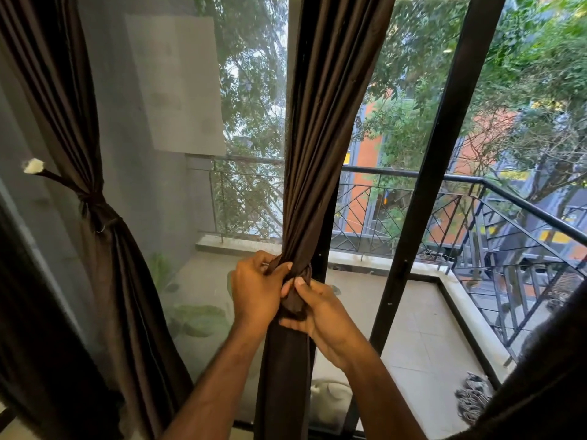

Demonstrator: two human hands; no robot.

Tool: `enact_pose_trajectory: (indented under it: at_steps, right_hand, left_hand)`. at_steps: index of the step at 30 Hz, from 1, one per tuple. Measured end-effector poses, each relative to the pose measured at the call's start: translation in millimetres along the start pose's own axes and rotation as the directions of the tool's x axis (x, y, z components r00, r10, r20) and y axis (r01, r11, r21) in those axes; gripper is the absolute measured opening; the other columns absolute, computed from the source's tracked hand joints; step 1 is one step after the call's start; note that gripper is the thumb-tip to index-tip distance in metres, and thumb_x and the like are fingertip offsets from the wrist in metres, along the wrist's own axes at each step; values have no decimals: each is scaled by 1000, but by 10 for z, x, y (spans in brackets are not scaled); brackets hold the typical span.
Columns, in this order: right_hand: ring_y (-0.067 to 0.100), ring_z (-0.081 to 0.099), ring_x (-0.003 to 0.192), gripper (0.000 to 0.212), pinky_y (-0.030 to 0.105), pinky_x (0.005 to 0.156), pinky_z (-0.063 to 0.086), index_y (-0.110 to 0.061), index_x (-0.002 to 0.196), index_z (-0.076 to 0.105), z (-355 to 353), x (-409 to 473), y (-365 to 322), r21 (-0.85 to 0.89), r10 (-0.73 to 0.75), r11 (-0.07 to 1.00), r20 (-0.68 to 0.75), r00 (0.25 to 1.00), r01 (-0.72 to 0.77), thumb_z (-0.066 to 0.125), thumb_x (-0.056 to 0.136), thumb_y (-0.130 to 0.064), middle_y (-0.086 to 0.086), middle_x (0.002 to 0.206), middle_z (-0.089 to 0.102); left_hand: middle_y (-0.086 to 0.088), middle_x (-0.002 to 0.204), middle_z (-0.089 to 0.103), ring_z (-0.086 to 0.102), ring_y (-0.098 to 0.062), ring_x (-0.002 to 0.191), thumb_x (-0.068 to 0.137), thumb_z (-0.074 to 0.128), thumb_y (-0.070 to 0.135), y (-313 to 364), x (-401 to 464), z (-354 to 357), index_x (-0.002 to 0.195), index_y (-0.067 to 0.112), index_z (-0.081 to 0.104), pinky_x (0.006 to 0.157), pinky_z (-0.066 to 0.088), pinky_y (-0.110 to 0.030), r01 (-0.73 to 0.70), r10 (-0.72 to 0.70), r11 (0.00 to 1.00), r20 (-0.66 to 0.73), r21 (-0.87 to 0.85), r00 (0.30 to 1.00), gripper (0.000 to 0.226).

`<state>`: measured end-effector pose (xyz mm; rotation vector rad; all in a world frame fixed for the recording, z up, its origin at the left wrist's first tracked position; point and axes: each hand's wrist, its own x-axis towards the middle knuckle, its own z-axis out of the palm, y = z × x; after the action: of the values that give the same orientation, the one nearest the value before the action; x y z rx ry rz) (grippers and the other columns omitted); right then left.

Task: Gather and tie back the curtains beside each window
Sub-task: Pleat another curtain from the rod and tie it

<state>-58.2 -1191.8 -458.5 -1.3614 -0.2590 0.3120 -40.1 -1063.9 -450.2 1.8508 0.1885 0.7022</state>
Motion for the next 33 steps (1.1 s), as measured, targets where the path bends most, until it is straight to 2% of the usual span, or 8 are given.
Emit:
enact_pose_trajectory:
  at_steps: [3, 7, 13, 18, 22, 25, 29, 33]
  right_hand:
    - [15, 60, 102, 33, 37, 94, 44, -23, 91, 68, 15, 19, 39, -57, -16, 998, -14, 1000, 15, 42, 109, -31, -1, 98, 68]
    - [18, 68, 103, 28, 38, 99, 50, -15, 112, 68, 95, 75, 113, -30, -37, 999, -15, 999, 37, 42, 109, -24, -3, 96, 75]
    - [28, 74, 97, 31, 55, 94, 56, -14, 106, 72, 23, 151, 162, -272, -194, 949, -99, 976, 161, 44, 110, -25, 8, 94, 76]
    - [20, 72, 92, 26, 45, 84, 59, -7, 102, 73, -9, 185, 209, -456, -318, 853, -65, 946, 256, 49, 102, -16, 5, 93, 75]
    - [4, 70, 80, 21, 22, 70, 54, -17, 87, 71, -41, 146, 209, -503, -330, 809, 44, 943, 306, 61, 89, 1, -15, 79, 72]
    - [9, 67, 66, 22, 29, 62, 55, -9, 73, 65, -123, 81, 208, -496, -359, 807, 18, 933, 320, 81, 75, 6, -2, 68, 69]
    - [28, 73, 78, 17, 37, 74, 62, -2, 88, 64, -354, 18, 175, -378, -322, 887, -90, 942, 267, 79, 83, 2, 14, 80, 71]
    - [17, 73, 95, 20, 30, 81, 60, -13, 103, 73, -431, -24, 126, -424, -286, 875, -58, 956, 236, 74, 89, 1, -1, 97, 75]
  left_hand:
    - [-5, 50, 60, 55, -18, 49, 88, 75, 12, 51, -18, -4, 57, 8, 64, 56, 50, -39, 137, -120, 972, 94, -193, 988, 33]
    - [-16, 63, 67, 60, -19, 60, 99, 62, 13, 106, -44, -32, 71, 2, 69, 64, 49, -33, 227, -158, 936, 254, -270, 954, 30]
    - [14, 79, 65, 62, -8, 83, 83, 61, 53, 61, -144, -112, 92, 31, 73, 75, 49, -34, -174, 167, 965, 53, 198, 985, 27]
    - [4, 88, 61, 61, -12, 84, 83, 72, 52, 113, -158, -113, 97, 26, 77, 74, 47, -27, -183, 110, 945, 263, 270, 958, 31]
    - [-3, 89, 53, 53, -18, 83, 97, 62, 29, 193, -102, -88, 80, 24, 60, 70, 39, -30, -197, 87, 928, 332, 316, 939, 18]
    - [-6, 79, 53, 54, -23, 75, 103, 52, 21, 186, -41, -113, 75, 19, 45, 63, 39, -34, -229, 86, 923, 413, 309, 907, 29]
    - [-11, 65, 61, 55, -15, 50, 100, 60, 15, 142, 82, -251, 78, 8, 61, 49, 44, -28, -176, 107, 980, 510, 89, 854, 23]
    - [5, 68, 71, 66, -8, 62, 85, 71, 37, -15, 124, -197, 82, 16, 79, 62, 54, -36, -393, 327, 916, 409, 85, 852, 23]
